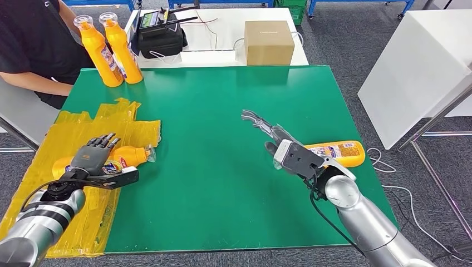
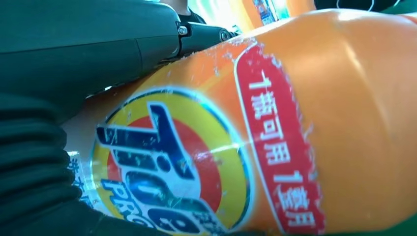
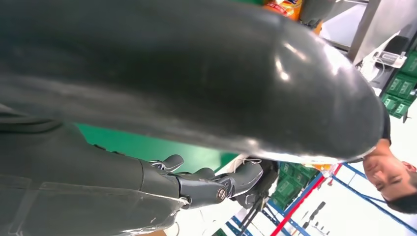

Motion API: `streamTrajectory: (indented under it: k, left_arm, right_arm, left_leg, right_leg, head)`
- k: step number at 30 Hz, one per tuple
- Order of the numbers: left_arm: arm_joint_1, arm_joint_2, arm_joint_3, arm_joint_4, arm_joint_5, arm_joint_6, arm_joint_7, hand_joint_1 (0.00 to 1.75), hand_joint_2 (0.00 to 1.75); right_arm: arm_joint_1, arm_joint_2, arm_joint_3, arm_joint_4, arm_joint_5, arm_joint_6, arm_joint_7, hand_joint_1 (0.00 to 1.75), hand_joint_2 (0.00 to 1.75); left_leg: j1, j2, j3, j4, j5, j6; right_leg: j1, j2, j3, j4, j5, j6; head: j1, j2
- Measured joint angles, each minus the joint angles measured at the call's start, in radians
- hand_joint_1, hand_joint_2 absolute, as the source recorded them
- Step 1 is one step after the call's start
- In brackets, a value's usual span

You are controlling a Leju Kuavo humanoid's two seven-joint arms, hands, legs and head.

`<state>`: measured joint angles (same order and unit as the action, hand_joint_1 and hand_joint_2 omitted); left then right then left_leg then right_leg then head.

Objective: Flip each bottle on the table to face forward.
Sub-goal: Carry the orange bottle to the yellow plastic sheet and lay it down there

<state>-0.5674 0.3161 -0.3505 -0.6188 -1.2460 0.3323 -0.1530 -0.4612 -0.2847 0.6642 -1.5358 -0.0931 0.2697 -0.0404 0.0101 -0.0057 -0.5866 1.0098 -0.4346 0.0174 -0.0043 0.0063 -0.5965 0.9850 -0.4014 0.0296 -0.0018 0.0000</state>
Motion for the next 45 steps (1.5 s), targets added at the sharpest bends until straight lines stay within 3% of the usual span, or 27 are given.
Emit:
streamTrajectory:
  k: [6, 12, 16, 19, 23, 27, 33, 37, 45]
  left_arm:
    - [0.008, 0.003, 0.002, -0.007, 0.044, 0.084, -0.011, 0.0, 0.0]
    - [0.06, 0.003, 0.108, -0.156, 0.391, 0.27, -0.182, 0.0, 0.0]
    - [0.116, -0.035, 0.253, -0.404, 0.694, 0.228, -0.267, 0.0, 0.0]
    - [0.139, -0.06, 0.343, -0.549, 0.822, 0.17, -0.283, 0.0, 0.0]
    - [0.164, -0.082, 0.406, -0.652, 0.898, 0.119, -0.311, 0.0, 0.0]
    - [0.211, -0.101, 0.442, -0.734, 0.988, 0.045, -0.321, 0.0, 0.0]
    - [0.279, -0.142, 0.452, -0.829, 1.019, -0.01, -0.321, 0.0, 0.0]
    - [0.287, -0.159, 0.452, -0.85, 1.012, -0.018, -0.321, 0.0, 0.0]
    - [0.288, -0.177, 0.452, -0.86, 1.011, -0.02, -0.32, 0.0, 0.0]
  right_arm:
    - [0.002, -0.001, 0.003, 0.008, 0.0, -0.001, 0.0, 0.0, 0.0]
    - [0.027, -0.028, -0.002, 0.01, 0.016, -0.028, -0.002, 0.0, 0.0]
    - [0.068, -0.055, -0.015, 0.01, 0.056, -0.052, -0.002, 0.0, 0.0]
    - [0.095, -0.068, -0.026, 0.004, 0.074, -0.058, -0.001, 0.0, 0.0]
    - [0.111, -0.086, -0.035, -0.001, 0.109, -0.068, 0.008, 0.0, 1.75]
    - [0.133, -0.145, -0.053, -0.008, 0.221, -0.102, 0.046, 0.0, 1.75]
    - [0.159, -0.245, -0.136, 0.02, 0.509, -0.149, 0.132, 0.0, 1.75]
    - [0.163, -0.259, -0.18, 0.055, 0.591, -0.147, 0.149, 0.0, 1.75]
    - [0.163, -0.26, -0.211, 0.088, 0.609, -0.145, 0.151, 0.0, 1.75]
  left_leg:
    - [0.0, 0.0, 0.0, 0.0, 0.0, 0.0]
    - [0.0, 0.001, 0.0, 0.0, 0.0, 0.0]
    - [0.0, 0.0, -0.001, 0.0, 0.0, 0.0]
    - [0.0, 0.001, -0.001, 0.0, -0.001, 0.0]
    - [0.0, 0.001, -0.001, 0.0, -0.001, 0.0]
    - [0.0, 0.0, -0.001, 0.0, -0.001, 0.0]
    - [-0.003, 0.0, -0.002, 0.0, -0.001, 0.0]
    - [-0.003, 0.0, -0.002, 0.0, -0.001, 0.0]
    - [-0.002, 0.0, -0.002, 0.0, -0.001, 0.0]
  right_leg:
    - [0.0, 0.0, -0.001, 0.0, 0.0, 0.0]
    - [0.0, 0.0, -0.001, 0.0, 0.0, 0.0]
    - [0.0, 0.0, -0.002, -0.001, 0.0, 0.0]
    - [0.0, 0.0, -0.002, -0.001, 0.0, 0.0]
    - [0.0, 0.001, -0.002, -0.001, 0.0, 0.0]
    - [0.0, 0.0, -0.002, -0.001, 0.0, 0.0]
    - [-0.003, 0.0, -0.002, -0.002, 0.0, 0.0]
    - [-0.003, 0.0, -0.002, -0.002, 0.0, 0.0]
    - [-0.002, 0.0, -0.002, -0.001, 0.0, 0.0]
  head:
    - [0.0, 0.0]
    - [0.0, 0.0]
    - [0.0, 0.0]
    - [0.0, 0.0]
    - [0.0, 0.0]
    - [0.0, 0.0]
    - [0.0, 0.0]
    - [0.0, 0.0]
    - [0.0, 0.0]
